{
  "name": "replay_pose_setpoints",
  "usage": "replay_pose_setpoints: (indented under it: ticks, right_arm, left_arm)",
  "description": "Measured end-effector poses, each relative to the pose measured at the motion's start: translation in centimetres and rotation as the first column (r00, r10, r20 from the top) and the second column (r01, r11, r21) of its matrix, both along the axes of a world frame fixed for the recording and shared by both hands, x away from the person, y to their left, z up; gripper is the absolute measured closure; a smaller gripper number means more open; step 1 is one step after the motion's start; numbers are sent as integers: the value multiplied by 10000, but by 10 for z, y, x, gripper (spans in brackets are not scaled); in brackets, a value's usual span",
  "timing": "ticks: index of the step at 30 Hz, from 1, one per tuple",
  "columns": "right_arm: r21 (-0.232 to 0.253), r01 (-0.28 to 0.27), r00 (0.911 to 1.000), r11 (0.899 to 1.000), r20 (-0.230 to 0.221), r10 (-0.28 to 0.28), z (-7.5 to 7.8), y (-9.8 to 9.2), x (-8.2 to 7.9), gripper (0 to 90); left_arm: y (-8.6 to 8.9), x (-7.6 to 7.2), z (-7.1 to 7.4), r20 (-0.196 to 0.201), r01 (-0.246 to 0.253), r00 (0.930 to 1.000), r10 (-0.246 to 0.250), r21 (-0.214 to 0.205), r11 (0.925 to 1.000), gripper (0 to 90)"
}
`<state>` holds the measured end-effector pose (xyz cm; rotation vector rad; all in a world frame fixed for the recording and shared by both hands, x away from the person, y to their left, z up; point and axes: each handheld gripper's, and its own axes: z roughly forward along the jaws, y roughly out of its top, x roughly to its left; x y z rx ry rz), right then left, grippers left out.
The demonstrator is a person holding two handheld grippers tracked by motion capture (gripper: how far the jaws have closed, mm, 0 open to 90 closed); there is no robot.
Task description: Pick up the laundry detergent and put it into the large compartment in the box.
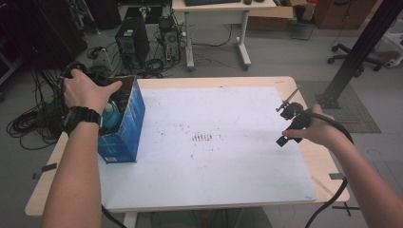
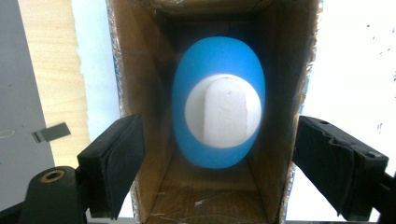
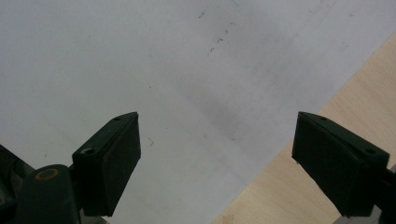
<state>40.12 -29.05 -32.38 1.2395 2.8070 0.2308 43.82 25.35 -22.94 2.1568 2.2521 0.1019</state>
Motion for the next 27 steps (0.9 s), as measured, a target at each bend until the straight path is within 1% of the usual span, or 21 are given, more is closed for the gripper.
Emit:
replay_pose_setpoints:
  ticks: [3,9,17,20,23,25,27]
  right_arm:
    - [1,-7,10000,10000,-5,7,0,0,0,155]
    - [56,-56,10000,10000,56,56,2,0,0,155]
    - [62,3,10000,10000,6,-3,0,-1,-1,155]
    - [65,-8,10000,10000,33,7,1,-1,-2,155]
    - [76,-2,10000,10000,58,2,2,-1,-2,156]
    - [90,8,10000,10000,64,-8,3,-2,-2,155]
    - [98,-28,10000,9999,70,28,3,-2,-2,155]
  left_arm:
    - [-1,0,4,-36,37,10000,-37,25,10000,163]
    - [-5,-1,13,40,171,9998,-172,85,9998,146]
    - [-13,-1,25,302,329,9990,-333,148,9993,133]
    - [-16,-1,30,499,411,9979,-411,8,9992,127]
    - [-22,-1,34,541,548,9970,-554,136,9984,123]
    - [-25,-1,36,614,629,9961,-636,122,9979,123]
    - [-28,-1,39,628,712,9954,-723,194,9973,124]
